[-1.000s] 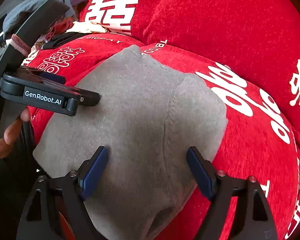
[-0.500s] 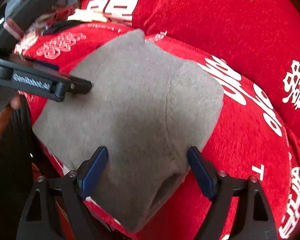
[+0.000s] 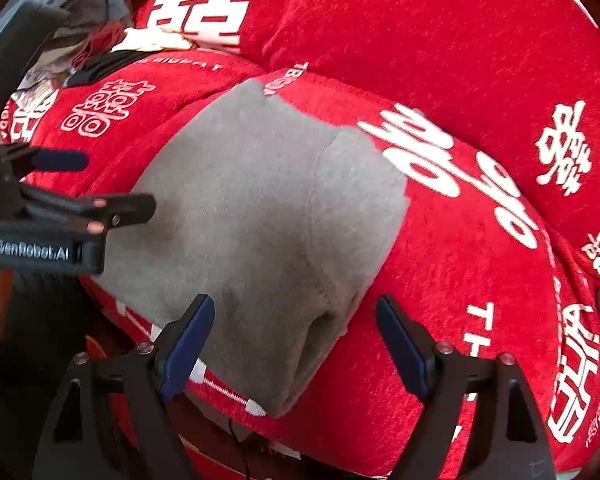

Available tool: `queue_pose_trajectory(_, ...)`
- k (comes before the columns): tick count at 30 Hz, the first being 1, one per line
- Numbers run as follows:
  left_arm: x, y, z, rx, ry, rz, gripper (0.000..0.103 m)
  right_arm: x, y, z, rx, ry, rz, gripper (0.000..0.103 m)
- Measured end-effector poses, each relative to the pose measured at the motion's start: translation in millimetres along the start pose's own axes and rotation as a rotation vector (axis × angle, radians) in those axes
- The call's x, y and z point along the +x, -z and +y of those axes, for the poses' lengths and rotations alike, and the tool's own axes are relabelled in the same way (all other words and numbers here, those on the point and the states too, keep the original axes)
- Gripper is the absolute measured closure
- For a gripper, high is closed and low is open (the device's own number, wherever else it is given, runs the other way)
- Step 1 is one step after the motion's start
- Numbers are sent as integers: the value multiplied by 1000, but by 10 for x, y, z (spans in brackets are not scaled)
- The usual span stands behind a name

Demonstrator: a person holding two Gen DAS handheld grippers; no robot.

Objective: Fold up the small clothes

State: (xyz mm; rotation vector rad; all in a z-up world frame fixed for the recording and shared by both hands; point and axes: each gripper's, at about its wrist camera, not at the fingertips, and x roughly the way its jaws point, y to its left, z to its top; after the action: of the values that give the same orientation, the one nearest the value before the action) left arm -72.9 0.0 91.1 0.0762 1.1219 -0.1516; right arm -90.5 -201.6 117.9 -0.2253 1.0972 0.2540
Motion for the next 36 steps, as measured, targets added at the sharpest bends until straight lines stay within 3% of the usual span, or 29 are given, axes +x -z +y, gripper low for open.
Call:
queue_pose_trajectory(2, -23, 35, -5, -15, -26, -19, 0, 11, -16, -12, 20, 10, 1, 18)
queue_pose_trajectory(7, 107, 62, -31, -5, -1, 62, 0, 58, -16, -57, 75, 15, 13, 18)
queue_pose_trajectory(16, 108, 67, -41, -6, -25, 46, 0, 114, -3, -154, 151, 14, 40, 18)
queue_pose_trajectory(36, 280, -23, -17, -21, 23, 91, 0, 241, -126, -130, 114, 20, 83, 18)
